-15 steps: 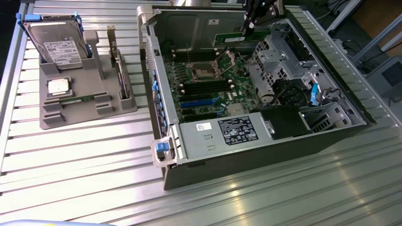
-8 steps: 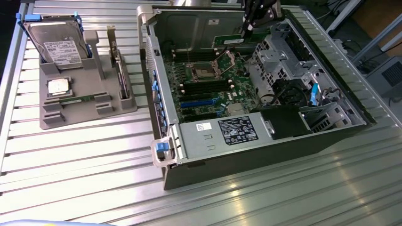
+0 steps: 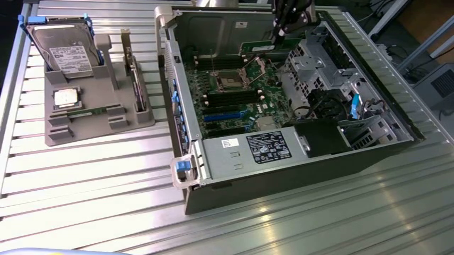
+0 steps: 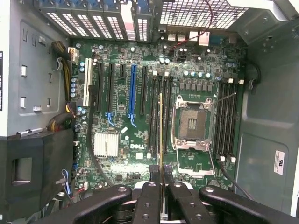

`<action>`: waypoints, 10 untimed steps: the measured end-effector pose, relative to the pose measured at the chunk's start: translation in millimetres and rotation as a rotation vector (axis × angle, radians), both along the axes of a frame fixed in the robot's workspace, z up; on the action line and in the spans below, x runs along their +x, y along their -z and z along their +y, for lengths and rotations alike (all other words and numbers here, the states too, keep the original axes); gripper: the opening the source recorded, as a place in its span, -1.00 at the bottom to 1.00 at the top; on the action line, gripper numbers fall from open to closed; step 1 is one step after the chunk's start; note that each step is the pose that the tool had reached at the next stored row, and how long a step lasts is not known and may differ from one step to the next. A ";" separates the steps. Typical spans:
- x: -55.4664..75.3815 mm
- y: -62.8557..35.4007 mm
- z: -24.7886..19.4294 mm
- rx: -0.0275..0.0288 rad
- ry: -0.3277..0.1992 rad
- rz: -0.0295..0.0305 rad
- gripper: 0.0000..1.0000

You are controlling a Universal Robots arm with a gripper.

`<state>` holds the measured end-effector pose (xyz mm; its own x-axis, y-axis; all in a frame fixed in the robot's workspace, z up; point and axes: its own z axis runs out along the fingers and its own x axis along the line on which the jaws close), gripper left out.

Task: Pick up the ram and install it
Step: 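Insert the ram into the slot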

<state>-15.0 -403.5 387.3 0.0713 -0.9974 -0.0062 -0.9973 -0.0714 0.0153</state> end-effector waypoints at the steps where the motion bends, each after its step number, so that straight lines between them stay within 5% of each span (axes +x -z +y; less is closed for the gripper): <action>1: 0.0 0.5 0.0 0.0000 0.000 0.0000 -0.73; 10: -0.4 7.3 0.0 -0.0001 0.000 0.0000 -0.73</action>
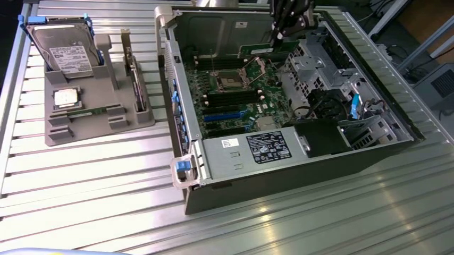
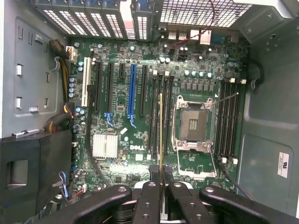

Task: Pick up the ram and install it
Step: 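Insert the ram into the slot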

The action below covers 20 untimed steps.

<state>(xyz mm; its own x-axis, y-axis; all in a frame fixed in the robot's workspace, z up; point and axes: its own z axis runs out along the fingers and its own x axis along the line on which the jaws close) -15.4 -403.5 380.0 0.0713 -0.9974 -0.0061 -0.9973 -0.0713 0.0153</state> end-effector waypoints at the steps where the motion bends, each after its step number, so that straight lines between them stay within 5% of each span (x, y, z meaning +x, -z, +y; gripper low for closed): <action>1: -0.1 0.8 0.0 0.0001 0.000 0.0000 -0.73; 20: -1.3 14.0 0.0 0.0000 0.000 0.0000 -0.73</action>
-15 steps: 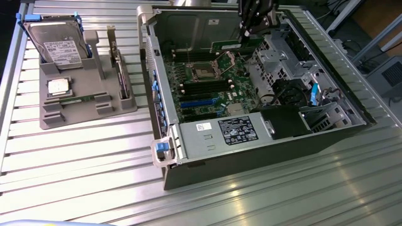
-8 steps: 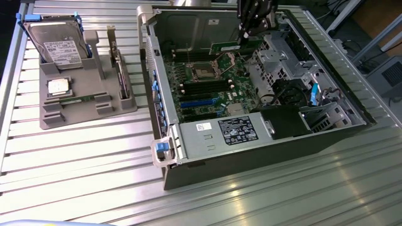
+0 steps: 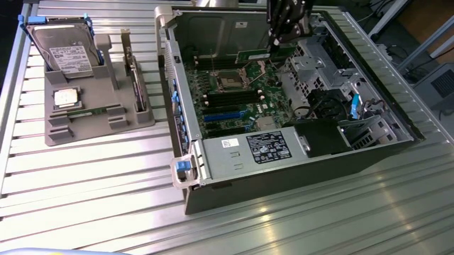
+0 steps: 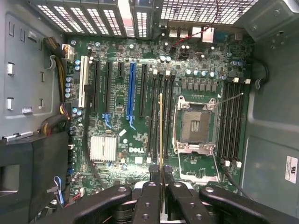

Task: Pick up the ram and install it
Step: 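Insert the ram into the slot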

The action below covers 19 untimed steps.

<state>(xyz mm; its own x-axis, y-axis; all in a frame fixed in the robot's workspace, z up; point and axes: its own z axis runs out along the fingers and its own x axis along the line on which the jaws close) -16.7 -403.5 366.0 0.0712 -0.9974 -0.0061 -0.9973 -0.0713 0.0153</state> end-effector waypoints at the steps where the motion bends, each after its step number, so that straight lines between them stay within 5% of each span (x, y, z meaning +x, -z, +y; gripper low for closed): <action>1: -0.2 0.8 0.0 0.0001 0.000 0.0000 -0.73; 19: -4.1 13.2 0.0 -0.0001 0.000 0.0000 -0.73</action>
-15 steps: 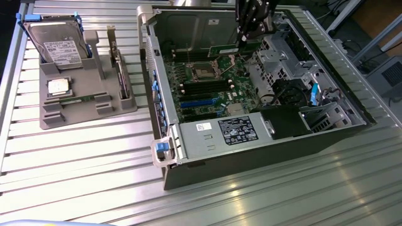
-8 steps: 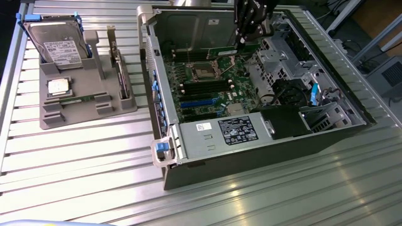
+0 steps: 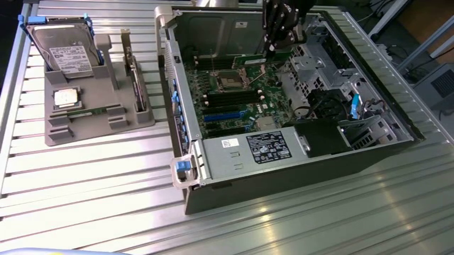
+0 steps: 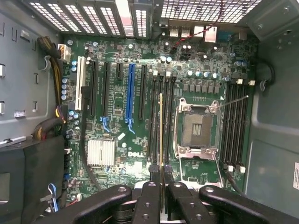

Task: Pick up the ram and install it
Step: 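Insert the ram into the slot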

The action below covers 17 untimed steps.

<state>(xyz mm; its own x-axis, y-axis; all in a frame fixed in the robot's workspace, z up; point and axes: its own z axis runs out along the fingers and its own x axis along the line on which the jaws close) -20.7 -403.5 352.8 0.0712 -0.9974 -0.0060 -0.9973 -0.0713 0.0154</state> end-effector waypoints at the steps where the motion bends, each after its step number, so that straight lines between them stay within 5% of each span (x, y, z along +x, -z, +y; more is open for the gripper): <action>1: 0.0 0.9 0.0 0.0003 0.000 -0.0002 -0.73; 17: -2.3 14.3 0.0 0.0002 0.001 -0.0001 -0.73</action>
<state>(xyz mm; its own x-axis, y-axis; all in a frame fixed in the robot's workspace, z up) -23.0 -403.5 338.6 0.0700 -0.9975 -0.0062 -0.9974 -0.0701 0.0153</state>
